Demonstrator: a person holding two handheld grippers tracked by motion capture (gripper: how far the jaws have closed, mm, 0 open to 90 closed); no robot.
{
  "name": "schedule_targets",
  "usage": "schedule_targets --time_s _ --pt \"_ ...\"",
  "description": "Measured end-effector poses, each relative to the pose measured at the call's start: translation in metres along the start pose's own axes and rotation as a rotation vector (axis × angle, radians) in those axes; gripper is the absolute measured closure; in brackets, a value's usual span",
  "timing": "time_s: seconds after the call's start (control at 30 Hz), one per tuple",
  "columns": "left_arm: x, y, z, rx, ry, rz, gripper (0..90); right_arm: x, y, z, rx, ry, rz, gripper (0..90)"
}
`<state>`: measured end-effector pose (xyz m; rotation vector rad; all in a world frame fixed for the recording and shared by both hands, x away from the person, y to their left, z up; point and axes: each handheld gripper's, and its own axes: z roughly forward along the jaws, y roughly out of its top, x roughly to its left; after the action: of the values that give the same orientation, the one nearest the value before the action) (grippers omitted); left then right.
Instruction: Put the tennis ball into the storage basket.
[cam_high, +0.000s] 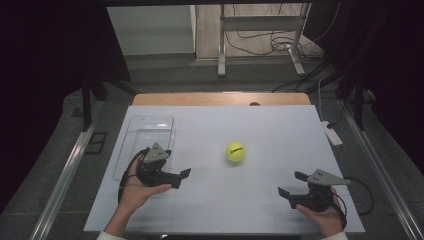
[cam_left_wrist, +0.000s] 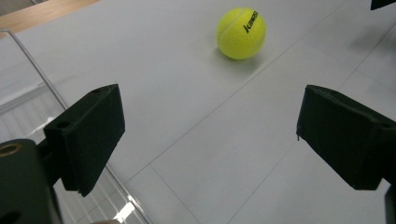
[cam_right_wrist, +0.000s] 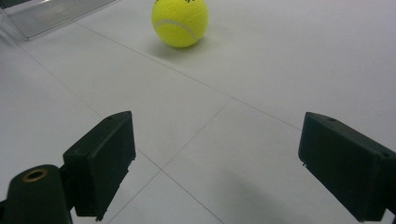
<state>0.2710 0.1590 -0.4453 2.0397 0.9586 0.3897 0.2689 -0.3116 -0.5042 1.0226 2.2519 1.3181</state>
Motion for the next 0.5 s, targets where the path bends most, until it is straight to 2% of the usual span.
schedule_targets --time_s 0.5 --pt "-0.003 0.014 0.012 0.009 -0.026 0.02 8.6 -0.001 -0.001 0.0 0.002 -0.002 0.0 11.3"
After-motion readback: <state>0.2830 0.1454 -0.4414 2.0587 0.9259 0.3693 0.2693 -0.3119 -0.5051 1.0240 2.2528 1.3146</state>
